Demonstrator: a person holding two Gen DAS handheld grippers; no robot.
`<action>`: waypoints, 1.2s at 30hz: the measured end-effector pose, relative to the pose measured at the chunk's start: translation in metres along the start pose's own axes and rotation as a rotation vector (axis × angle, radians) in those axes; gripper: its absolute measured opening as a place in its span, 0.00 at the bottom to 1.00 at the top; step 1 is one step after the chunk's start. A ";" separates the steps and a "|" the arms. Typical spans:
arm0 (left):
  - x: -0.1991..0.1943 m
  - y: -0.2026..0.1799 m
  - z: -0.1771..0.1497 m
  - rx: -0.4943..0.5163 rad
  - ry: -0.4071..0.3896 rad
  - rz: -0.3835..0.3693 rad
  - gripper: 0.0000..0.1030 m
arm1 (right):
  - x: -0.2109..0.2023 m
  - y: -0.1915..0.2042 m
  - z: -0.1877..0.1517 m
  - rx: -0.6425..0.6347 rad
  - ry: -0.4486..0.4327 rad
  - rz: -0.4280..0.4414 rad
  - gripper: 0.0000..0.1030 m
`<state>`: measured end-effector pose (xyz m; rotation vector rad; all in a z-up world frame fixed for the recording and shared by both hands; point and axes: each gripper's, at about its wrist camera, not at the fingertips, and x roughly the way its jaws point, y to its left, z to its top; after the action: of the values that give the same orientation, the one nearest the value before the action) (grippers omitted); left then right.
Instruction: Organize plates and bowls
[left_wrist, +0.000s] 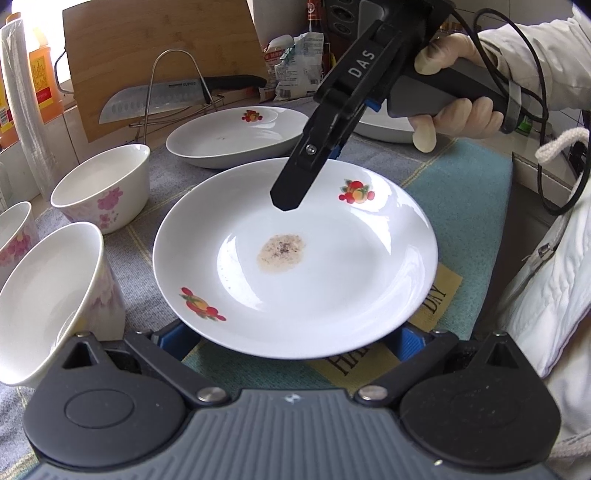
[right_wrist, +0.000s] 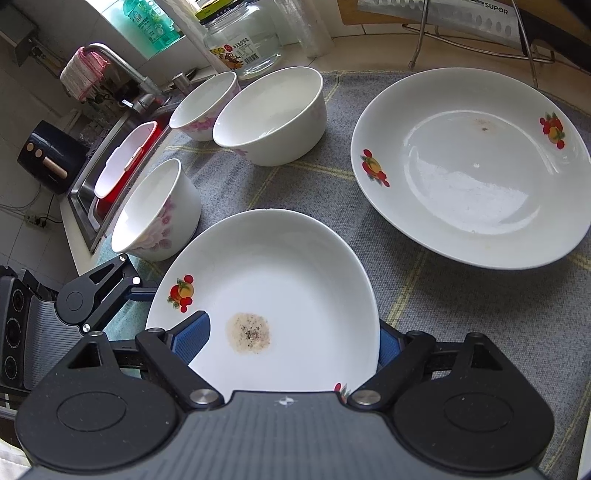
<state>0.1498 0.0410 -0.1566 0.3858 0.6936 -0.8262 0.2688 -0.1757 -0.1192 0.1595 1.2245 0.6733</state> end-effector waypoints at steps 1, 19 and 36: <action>0.000 0.000 0.001 -0.004 0.005 -0.002 0.99 | 0.000 0.000 0.000 0.004 0.001 0.001 0.90; 0.000 -0.002 0.000 0.021 0.010 0.008 0.99 | -0.001 -0.002 -0.002 0.000 0.008 0.016 0.90; -0.009 -0.005 0.011 0.020 0.021 0.008 0.99 | -0.015 0.003 -0.005 -0.009 -0.019 0.018 0.90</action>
<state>0.1464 0.0367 -0.1431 0.4158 0.7031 -0.8234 0.2602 -0.1831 -0.1074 0.1696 1.2029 0.6915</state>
